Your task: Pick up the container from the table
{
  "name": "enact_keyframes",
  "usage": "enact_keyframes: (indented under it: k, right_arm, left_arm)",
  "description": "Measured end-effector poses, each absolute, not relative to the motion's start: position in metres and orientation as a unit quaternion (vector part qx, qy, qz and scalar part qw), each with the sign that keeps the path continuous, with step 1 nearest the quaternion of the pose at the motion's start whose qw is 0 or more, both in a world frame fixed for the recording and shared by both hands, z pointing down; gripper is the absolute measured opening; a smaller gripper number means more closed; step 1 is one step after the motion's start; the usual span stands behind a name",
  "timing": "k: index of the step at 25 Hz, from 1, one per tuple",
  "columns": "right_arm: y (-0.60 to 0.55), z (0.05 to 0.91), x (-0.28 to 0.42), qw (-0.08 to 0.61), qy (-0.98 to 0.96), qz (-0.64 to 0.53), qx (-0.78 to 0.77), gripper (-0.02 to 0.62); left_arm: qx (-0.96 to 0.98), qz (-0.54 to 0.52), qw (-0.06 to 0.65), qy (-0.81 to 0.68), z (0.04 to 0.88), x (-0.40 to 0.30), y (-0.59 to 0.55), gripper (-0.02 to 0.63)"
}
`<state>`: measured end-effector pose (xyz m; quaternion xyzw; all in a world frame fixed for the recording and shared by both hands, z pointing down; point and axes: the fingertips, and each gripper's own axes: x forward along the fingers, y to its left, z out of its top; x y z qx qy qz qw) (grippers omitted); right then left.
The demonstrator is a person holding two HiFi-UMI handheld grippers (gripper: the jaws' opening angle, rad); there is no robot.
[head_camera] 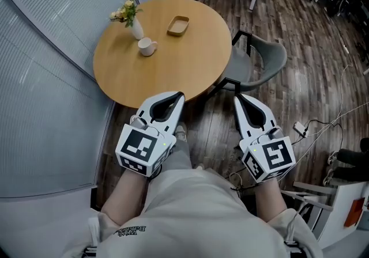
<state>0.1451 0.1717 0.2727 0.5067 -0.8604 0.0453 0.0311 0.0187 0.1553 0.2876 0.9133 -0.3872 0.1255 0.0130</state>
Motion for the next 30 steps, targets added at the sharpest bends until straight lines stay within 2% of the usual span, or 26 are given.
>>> enact_keyframes:
  k: [30]
  right_arm:
    - [-0.072,0.293,0.081,0.071,-0.844,0.088,0.525,0.029]
  left_arm:
    - [0.926,0.136,0.055,-0.349,0.318,-0.033,-0.086,0.02]
